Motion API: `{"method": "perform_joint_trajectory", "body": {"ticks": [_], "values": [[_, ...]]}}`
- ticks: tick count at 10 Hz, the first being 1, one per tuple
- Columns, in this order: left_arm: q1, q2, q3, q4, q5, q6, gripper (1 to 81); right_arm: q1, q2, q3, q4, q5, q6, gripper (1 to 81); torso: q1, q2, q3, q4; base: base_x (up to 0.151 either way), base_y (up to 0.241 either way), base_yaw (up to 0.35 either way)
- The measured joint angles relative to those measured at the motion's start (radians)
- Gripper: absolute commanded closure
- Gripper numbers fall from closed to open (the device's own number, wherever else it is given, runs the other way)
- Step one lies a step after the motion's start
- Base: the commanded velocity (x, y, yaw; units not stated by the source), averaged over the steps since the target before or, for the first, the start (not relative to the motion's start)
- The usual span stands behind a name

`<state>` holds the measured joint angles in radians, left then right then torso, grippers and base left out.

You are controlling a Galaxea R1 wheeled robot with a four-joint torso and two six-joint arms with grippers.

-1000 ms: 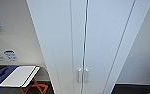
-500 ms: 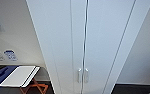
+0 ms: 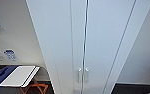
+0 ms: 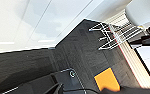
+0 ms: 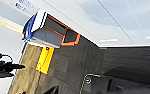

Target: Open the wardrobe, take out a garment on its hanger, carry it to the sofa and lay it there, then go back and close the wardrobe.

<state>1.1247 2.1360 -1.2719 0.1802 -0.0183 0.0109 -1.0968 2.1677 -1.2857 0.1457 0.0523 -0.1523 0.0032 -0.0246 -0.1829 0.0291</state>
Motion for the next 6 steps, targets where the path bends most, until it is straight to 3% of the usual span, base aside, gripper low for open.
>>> {"method": "perform_joint_trajectory", "body": {"ticks": [6], "values": [[-0.105, -0.054, 0.109, 0.046, 0.018, 0.011, 1.0, 0.161, -0.066, 0.114, 0.0, -0.028, 0.001, 1.0, 0.001, 0.001, -0.001, 0.0, 0.0, 0.0, 0.0]]}}
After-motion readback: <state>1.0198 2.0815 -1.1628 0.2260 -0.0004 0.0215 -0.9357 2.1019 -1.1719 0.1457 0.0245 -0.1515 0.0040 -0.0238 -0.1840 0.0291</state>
